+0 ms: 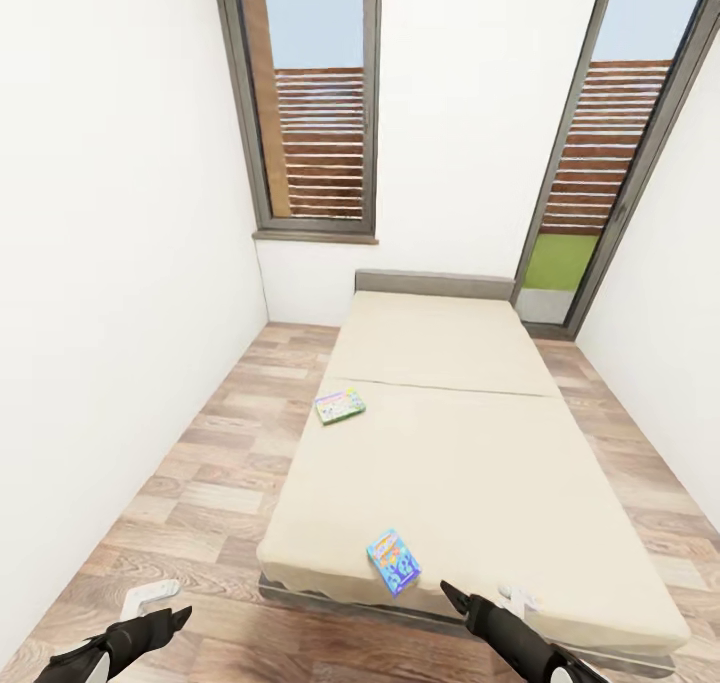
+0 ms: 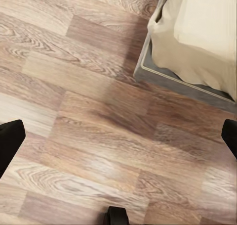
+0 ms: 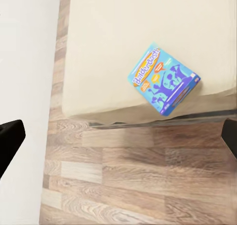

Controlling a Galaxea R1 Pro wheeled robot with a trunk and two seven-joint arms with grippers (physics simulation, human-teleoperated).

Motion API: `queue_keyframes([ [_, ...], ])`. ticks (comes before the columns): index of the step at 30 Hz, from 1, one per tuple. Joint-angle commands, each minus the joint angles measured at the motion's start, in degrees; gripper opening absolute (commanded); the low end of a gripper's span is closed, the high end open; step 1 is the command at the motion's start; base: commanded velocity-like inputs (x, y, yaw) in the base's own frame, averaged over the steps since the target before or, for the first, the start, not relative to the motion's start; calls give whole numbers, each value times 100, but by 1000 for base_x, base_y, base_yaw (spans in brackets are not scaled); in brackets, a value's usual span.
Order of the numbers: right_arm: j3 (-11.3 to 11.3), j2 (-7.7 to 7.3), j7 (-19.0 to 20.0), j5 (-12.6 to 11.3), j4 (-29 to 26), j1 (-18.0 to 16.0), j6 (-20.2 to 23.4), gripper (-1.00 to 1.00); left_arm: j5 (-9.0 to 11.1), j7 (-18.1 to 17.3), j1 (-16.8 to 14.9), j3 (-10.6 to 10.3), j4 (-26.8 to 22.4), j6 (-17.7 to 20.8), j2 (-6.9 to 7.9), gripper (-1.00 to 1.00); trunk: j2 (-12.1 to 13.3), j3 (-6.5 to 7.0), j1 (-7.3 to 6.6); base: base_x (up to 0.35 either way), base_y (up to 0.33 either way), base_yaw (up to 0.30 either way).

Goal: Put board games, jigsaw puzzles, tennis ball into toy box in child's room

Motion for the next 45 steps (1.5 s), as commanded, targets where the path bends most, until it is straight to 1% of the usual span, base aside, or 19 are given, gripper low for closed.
queue_keyframes([
  [1, -9, 1, 13, -55, -3, -4, 49, 100, -6, -43, -4, 48, -12, 53, -5, 100, -11, -3, 4, 0, -229, 60],
  [19, -10, -1, 13, -56, -3, -4, 19, 100, -6, -43, -4, 48, -12, 54, -5, 100, -11, 21, 4, -18, -228, 13],
  [40, -25, -7, 34, -74, -3, -11, 70, 100, -6, -43, -4, 48, -12, 53, -5, 100, -11, 21, 4, -3, -16, 0],
  [45, -21, 10, 37, -66, -3, -8, 58, 100, -6, -43, -4, 48, -12, 53, -5, 100, -11, 21, 4, 0, -107, 0],
])
